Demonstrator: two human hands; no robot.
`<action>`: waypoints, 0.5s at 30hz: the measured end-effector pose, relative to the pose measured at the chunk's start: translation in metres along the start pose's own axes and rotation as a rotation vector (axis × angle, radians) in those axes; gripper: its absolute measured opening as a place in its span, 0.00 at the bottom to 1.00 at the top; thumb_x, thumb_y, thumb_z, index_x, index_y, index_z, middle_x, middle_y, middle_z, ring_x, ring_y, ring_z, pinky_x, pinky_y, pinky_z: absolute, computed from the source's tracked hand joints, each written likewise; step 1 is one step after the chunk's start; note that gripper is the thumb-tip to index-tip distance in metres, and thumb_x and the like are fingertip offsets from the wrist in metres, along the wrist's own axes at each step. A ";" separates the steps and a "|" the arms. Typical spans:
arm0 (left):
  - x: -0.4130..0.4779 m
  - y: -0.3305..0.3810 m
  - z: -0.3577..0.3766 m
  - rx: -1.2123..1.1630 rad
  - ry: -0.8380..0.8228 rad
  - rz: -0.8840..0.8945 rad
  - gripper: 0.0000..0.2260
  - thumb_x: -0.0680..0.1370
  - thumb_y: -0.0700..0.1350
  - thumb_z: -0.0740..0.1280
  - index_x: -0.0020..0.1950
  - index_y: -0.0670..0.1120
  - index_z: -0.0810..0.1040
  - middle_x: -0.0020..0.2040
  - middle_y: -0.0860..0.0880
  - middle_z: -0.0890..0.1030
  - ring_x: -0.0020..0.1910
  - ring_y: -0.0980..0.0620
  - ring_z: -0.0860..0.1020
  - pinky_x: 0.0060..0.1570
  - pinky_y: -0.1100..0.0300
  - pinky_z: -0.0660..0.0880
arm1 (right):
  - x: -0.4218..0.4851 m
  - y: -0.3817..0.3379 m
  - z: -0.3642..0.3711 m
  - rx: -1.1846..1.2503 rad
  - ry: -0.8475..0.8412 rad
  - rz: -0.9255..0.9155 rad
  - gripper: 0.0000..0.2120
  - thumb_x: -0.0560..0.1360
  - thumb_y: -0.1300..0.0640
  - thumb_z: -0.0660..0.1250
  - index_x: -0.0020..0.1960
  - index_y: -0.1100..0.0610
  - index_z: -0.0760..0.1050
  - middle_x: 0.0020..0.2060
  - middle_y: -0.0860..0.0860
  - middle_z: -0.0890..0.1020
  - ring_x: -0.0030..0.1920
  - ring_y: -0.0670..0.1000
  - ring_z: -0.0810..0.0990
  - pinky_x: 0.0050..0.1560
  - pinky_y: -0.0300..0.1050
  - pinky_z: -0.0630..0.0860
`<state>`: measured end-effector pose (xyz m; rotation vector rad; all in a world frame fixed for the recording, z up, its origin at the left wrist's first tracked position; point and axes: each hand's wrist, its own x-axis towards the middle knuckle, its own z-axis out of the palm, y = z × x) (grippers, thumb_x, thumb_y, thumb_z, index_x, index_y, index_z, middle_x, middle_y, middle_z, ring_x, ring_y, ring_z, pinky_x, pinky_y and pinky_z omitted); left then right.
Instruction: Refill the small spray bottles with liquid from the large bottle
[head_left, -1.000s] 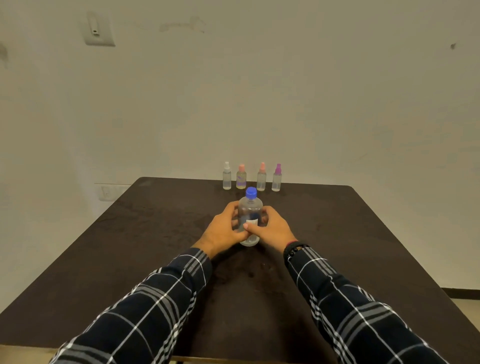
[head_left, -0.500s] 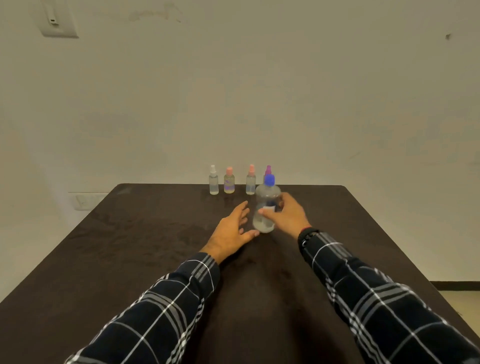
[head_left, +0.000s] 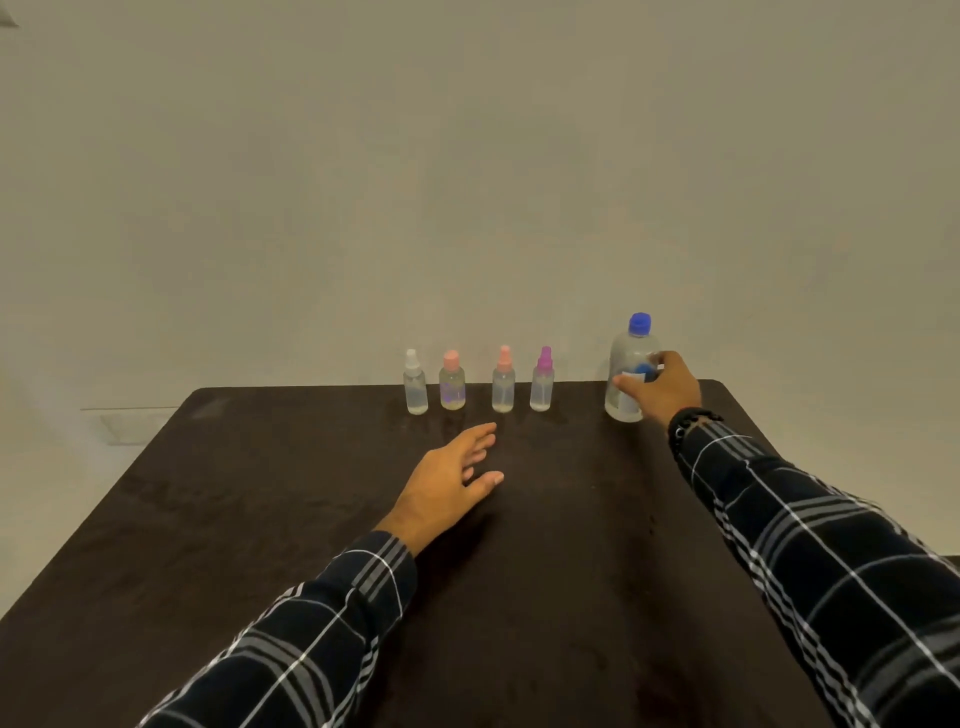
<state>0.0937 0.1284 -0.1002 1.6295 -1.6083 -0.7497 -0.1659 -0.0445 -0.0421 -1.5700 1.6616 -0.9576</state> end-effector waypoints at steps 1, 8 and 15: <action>0.003 0.000 0.001 0.002 -0.005 -0.009 0.31 0.78 0.46 0.73 0.79 0.53 0.64 0.74 0.53 0.73 0.71 0.56 0.73 0.65 0.66 0.71 | 0.005 0.002 -0.002 0.001 0.007 0.016 0.33 0.72 0.51 0.76 0.71 0.58 0.66 0.65 0.59 0.76 0.63 0.60 0.76 0.63 0.54 0.74; 0.010 0.018 -0.001 0.048 -0.071 -0.070 0.30 0.79 0.46 0.72 0.78 0.55 0.65 0.73 0.55 0.73 0.71 0.58 0.72 0.67 0.66 0.70 | 0.024 0.004 -0.013 0.009 0.007 0.084 0.33 0.73 0.52 0.75 0.72 0.59 0.65 0.67 0.59 0.75 0.64 0.60 0.75 0.66 0.55 0.73; 0.007 0.035 -0.026 0.021 -0.056 -0.049 0.28 0.78 0.48 0.72 0.75 0.63 0.66 0.70 0.62 0.74 0.70 0.63 0.72 0.68 0.63 0.71 | 0.040 0.011 -0.016 0.048 -0.057 0.128 0.34 0.74 0.53 0.74 0.75 0.58 0.63 0.68 0.60 0.74 0.66 0.62 0.74 0.67 0.57 0.71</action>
